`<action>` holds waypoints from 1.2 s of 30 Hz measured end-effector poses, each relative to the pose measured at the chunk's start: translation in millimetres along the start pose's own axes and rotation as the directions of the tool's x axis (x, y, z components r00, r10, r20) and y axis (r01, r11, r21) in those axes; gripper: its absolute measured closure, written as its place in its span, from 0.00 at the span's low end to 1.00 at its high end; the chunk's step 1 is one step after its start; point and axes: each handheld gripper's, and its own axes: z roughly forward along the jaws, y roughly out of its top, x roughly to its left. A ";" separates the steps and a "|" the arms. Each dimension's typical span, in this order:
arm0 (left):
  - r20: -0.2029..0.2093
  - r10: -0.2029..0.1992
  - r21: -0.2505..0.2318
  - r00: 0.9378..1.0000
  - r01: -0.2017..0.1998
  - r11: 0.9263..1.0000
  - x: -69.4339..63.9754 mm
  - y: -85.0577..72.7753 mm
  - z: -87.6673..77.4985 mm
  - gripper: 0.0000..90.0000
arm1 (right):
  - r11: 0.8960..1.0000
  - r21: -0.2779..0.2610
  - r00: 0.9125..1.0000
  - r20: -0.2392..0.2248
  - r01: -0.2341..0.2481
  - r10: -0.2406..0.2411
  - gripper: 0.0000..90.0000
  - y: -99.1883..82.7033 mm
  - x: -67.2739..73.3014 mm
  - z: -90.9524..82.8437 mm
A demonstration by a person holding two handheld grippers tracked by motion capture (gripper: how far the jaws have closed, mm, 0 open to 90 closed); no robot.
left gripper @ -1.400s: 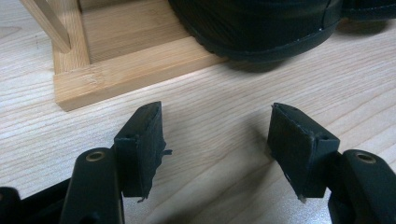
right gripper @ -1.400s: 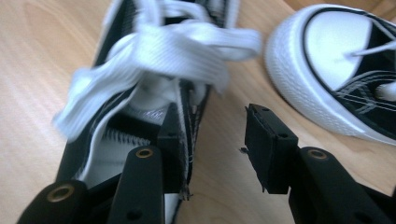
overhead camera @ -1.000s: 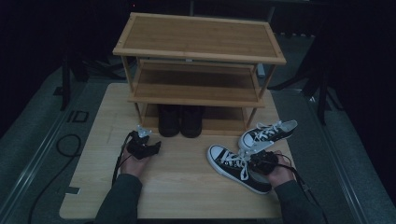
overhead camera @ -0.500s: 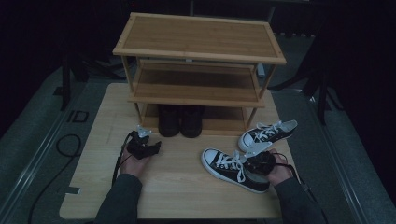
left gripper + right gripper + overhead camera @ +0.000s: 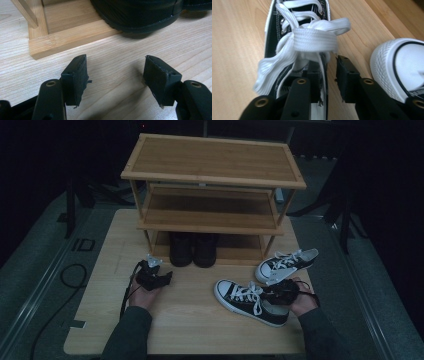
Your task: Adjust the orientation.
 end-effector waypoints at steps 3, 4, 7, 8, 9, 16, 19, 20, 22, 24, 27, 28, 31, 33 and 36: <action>0.000 0.000 0.000 1.000 0.000 1.000 0.0 0.0 0.0 0.40 | 1.000 -0.012 1.000 0.003 0.004 -0.004 0.79 -0.3 0.5 -11.1; 0.000 0.000 0.000 1.000 0.000 1.000 0.0 0.0 0.0 0.40 | 1.000 -0.018 1.000 0.004 0.010 -0.010 0.79 -0.5 0.9 -14.7; 0.000 0.000 0.000 1.000 0.000 1.000 0.0 0.0 0.0 0.40 | 0.999 -0.041 1.000 0.005 0.012 -0.012 0.78 -1.3 -0.6 -23.8; 0.000 0.000 0.000 1.000 0.000 1.000 0.0 0.0 0.0 0.40 | 0.999 -0.052 1.000 -0.001 0.008 -0.008 0.78 -1.5 -2.2 -26.9; 0.000 0.000 0.000 1.000 0.000 1.000 0.0 0.0 0.0 0.40 | 0.998 -0.062 1.000 -0.003 0.005 -0.006 0.78 -1.6 -3.7 -29.6; 0.000 0.000 0.000 1.000 0.000 1.000 0.0 0.0 0.0 0.40 | 0.996 -0.085 0.998 0.050 -0.031 0.035 0.79 -2.2 -17.8 -39.7; 0.000 0.000 0.000 1.000 0.000 1.000 0.0 0.0 0.0 0.40 | 0.997 -0.069 0.995 0.081 -0.047 0.052 0.78 -4.2 -23.9 -42.0; 0.000 0.000 0.000 1.000 0.000 1.000 0.0 0.0 0.0 0.40 | 0.996 -0.069 0.995 0.087 -0.051 0.057 0.78 -5.2 -26.1 -42.2; 0.000 0.000 0.000 1.000 0.000 1.000 0.0 0.0 0.0 0.40 | 0.996 -0.065 0.993 0.104 -0.056 0.063 0.79 -7.1 -30.2 -42.2; 0.000 0.000 0.000 1.000 0.000 1.000 0.0 0.0 0.0 0.40 | 0.996 -0.064 0.991 0.113 -0.067 0.074 0.80 -9.0 -33.0 -41.6; 0.000 0.000 0.000 1.000 0.000 1.000 0.0 0.0 0.0 0.40 | 0.996 -0.057 0.989 0.127 -0.074 0.081 0.80 -11.5 -36.9 -40.2; 0.000 0.000 0.000 1.000 0.000 1.000 0.0 0.0 0.0 0.40 | 0.995 -0.057 0.987 0.131 -0.081 0.087 0.80 -12.2 -37.8 -39.9; 0.000 0.000 0.000 1.000 0.000 1.000 0.0 0.0 0.0 0.40 | 0.994 -0.057 0.984 0.146 -0.091 0.099 0.79 -14.1 -40.8 -40.0; 0.000 0.000 0.000 1.000 0.000 1.000 0.0 0.0 0.0 0.40 | 0.994 -0.057 0.983 0.151 -0.093 0.100 0.79 -14.9 -42.7 -40.7; 0.000 0.000 0.000 1.000 0.000 1.000 0.0 0.0 0.0 0.40 | 0.994 -0.057 0.981 0.162 -0.097 0.106 0.79 -15.9 -45.3 -42.4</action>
